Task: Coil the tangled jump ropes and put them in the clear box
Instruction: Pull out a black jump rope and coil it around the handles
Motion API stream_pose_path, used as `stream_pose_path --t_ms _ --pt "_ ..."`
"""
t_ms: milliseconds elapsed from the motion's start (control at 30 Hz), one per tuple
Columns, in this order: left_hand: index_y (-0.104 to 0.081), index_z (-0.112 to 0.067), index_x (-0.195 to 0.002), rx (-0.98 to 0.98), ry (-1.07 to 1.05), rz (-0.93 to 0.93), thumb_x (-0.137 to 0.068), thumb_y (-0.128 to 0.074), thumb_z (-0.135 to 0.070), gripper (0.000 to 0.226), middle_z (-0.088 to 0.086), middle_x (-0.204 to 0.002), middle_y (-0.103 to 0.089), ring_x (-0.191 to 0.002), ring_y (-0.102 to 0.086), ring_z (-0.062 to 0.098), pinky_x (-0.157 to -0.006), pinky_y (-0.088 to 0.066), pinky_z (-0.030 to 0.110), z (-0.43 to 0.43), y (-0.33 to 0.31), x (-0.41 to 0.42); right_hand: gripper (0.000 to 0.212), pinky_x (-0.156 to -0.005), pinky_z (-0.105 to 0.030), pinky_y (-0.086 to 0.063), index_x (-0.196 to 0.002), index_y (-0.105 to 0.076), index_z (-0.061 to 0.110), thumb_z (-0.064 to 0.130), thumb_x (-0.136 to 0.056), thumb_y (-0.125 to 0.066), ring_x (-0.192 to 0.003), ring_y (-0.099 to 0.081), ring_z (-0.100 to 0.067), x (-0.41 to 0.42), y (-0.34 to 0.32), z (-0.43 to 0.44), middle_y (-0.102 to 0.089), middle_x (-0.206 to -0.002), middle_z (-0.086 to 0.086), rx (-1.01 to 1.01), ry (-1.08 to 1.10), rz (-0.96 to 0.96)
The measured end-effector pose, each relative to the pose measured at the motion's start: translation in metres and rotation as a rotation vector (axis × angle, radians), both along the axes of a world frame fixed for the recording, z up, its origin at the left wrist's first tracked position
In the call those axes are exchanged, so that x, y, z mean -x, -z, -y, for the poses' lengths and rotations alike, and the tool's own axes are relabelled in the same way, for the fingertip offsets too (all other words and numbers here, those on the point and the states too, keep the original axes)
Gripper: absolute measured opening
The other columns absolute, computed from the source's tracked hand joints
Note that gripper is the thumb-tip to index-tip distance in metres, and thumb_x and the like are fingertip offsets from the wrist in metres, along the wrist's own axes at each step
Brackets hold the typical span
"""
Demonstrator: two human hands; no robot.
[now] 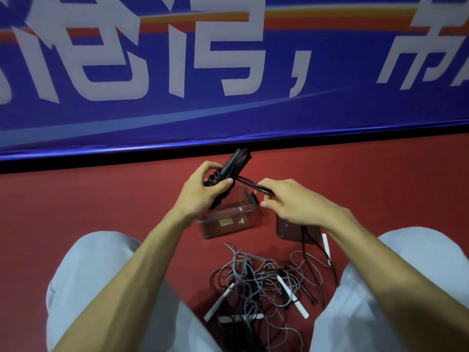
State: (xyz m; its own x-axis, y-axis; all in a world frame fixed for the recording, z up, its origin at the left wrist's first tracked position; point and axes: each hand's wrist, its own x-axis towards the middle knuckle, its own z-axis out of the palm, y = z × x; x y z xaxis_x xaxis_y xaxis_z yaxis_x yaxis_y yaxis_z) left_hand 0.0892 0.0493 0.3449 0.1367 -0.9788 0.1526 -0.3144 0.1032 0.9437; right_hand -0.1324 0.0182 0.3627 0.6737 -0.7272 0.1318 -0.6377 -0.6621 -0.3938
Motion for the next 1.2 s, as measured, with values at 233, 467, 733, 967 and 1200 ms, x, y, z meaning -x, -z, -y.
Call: stream_pose_path --t_ms 233,467,733,967,1200 --pt "-0.051 -0.034 -0.111 -0.078 0.135 0.665 -0.081 -0.073 -0.036 0.038 0.001 -0.089 -0.068 -0.080 -0.065 0.027 -0.074 -0.055 0.045 0.006 0.019 0.001 0.037 -0.068 -0.040 -0.049 -0.119 -0.056 0.020 -0.001 -0.089 -0.048 -0.089 -0.061 -0.026 -0.010 0.006 -0.017 -0.057 -0.105 0.001 0.407 -0.159 -0.304" --pt "-0.059 -0.035 -0.117 -0.015 0.288 0.854 -0.076 -0.064 -0.037 0.041 -0.005 -0.087 -0.066 -0.085 -0.064 0.025 -0.069 -0.049 0.034 -0.005 0.014 0.012 0.018 -0.058 -0.038 -0.056 -0.097 -0.073 0.014 0.008 -0.080 -0.073 -0.073 -0.066 -0.021 -0.011 0.010 -0.007 -0.067 -0.090 0.001 0.499 -0.136 0.142" --pt "-0.060 -0.038 -0.095 -0.020 0.326 0.830 -0.066 -0.055 -0.084 0.054 -0.010 -0.067 -0.060 -0.061 -0.055 0.007 -0.058 -0.045 0.030 -0.013 0.004 0.013 0.035 -0.057 -0.011 -0.036 -0.072 -0.059 0.019 0.029 -0.059 -0.090 -0.059 -0.047 0.001 -0.017 0.005 -0.005 -0.058 -0.070 0.008 0.110 0.304 0.460" --pt "-0.066 -0.032 -0.091 -0.092 0.446 0.507 -0.078 -0.062 -0.044 0.017 0.000 -0.081 -0.068 -0.072 -0.060 0.019 -0.072 -0.049 0.039 -0.016 -0.003 0.019 0.024 -0.064 -0.020 -0.043 -0.078 -0.061 0.016 0.006 -0.070 -0.081 -0.066 -0.052 -0.010 -0.005 0.002 0.009 -0.057 -0.073 0.000 -0.595 0.296 0.790" --pt "-0.059 -0.024 -0.128 -0.115 0.408 -0.126 -0.095 -0.053 -0.009 0.036 -0.002 -0.090 -0.070 -0.064 -0.064 0.013 -0.052 -0.048 0.020 -0.022 -0.019 0.018 0.023 -0.037 -0.016 -0.022 -0.095 -0.061 0.003 0.022 -0.099 -0.050 -0.044 -0.035 -0.007 -0.005 0.002 0.015 -0.048 -0.073 -0.005 -0.763 0.266 0.936"
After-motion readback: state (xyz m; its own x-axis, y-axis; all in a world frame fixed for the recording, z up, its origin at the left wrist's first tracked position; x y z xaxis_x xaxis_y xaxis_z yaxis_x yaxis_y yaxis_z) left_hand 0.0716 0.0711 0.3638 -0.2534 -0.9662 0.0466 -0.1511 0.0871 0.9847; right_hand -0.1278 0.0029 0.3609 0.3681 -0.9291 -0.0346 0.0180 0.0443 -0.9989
